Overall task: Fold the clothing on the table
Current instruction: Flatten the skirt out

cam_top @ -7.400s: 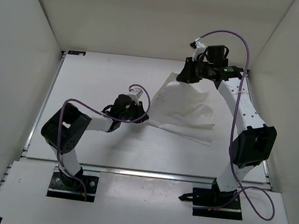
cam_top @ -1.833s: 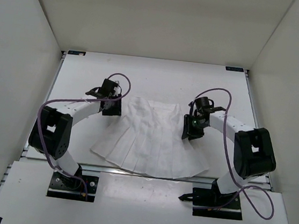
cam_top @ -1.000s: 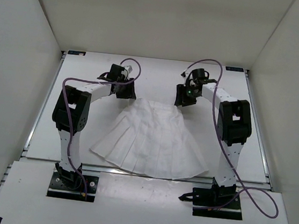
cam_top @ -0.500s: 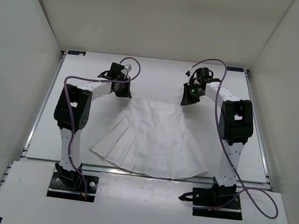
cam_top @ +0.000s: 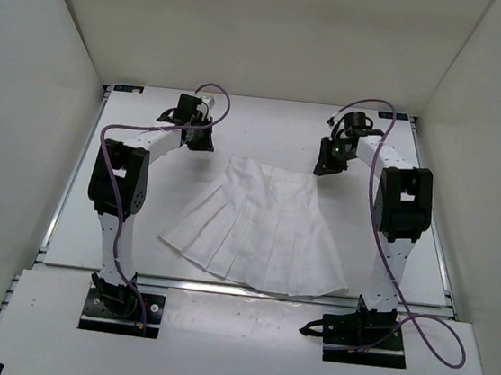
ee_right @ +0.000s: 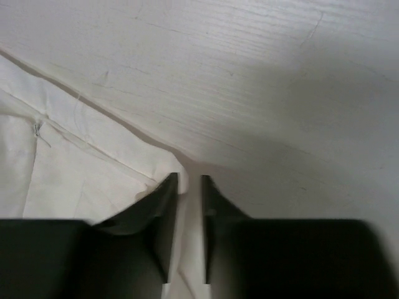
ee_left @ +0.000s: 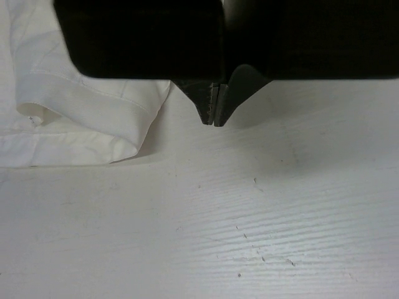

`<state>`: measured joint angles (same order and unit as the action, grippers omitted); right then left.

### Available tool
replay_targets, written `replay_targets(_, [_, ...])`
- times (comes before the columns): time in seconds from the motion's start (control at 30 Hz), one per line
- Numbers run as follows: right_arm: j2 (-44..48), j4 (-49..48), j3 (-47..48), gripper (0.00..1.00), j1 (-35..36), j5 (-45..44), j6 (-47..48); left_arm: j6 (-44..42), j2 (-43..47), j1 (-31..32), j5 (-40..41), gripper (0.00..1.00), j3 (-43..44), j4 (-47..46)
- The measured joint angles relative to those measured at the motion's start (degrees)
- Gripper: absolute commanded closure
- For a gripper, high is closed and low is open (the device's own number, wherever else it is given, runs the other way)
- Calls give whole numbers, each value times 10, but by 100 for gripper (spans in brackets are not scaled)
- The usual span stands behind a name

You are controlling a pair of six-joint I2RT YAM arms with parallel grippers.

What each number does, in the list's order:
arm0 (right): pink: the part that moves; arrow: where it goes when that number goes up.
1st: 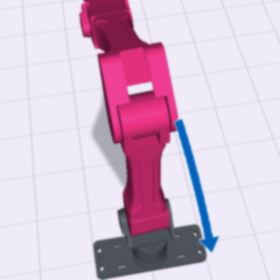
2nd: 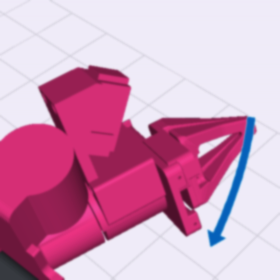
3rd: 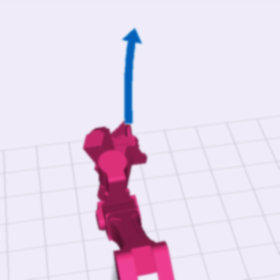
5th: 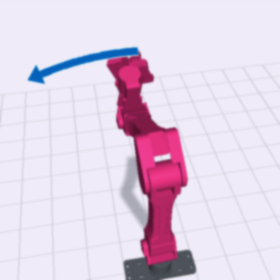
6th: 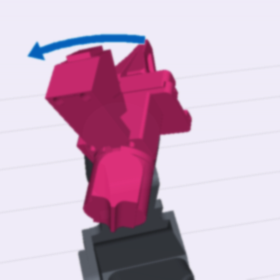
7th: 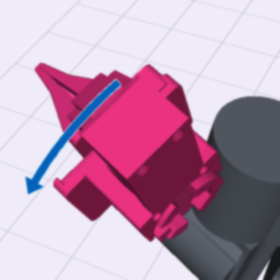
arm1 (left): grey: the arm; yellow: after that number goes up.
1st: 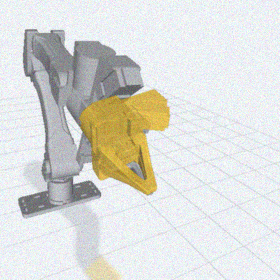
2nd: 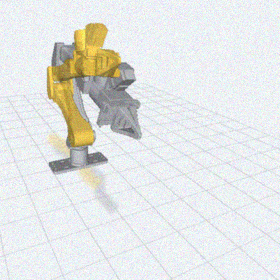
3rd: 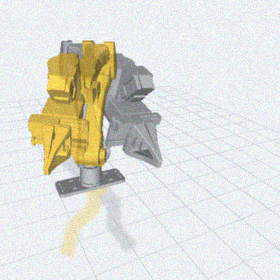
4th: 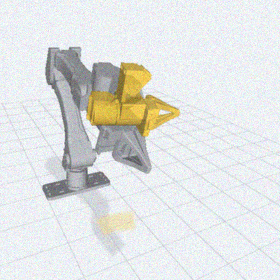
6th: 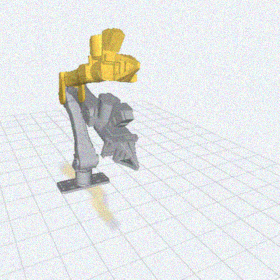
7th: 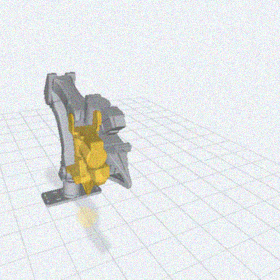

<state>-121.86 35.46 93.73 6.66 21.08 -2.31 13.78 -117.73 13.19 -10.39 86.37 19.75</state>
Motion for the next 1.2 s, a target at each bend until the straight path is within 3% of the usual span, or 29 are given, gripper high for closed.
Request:
replay_targets(0.07, [0, 10, 15, 58, 0, 4, 0, -3, -2, -1, -5, 58, 7, 1])
replay_targets(0.13, [0, 14, 32, 50, 1, 5, 0, -8, -2, -2, -19, 42, 12, 1])
replay_targets(0.3, [5, 7, 44, 50, 5, 22, -7, -29, -2, 10, -69, 40, 16, -4])
replay_targets(0.47, [39, -3, -19, 54, 26, 12, -11, -40, -3, 34, -108, 40, 14, -15])
replay_targets(0.67, [43, -1, -45, 66, 53, -1, -11, -37, -25, 47, -122, 52, 4, -28])
replay_targets(0.73, [43, -5, -50, 73, 53, -2, -12, -33, -34, 45, -121, 64, 1, -31])
replay_targets(0.87, [43, -9, -61, 100, 48, -8, -12, -24, -39, 43, -117, 88, -5, -35])
replay_targets(0.9, [43, -8, -61, 99, 45, -9, -10, -21, -39, 42, -115, 98, -5, -36])
replay_targets(1.2, [43, -14, -73, 100, 13, -9, -5, -19, -46, 51, -63, 100, 5, -21])
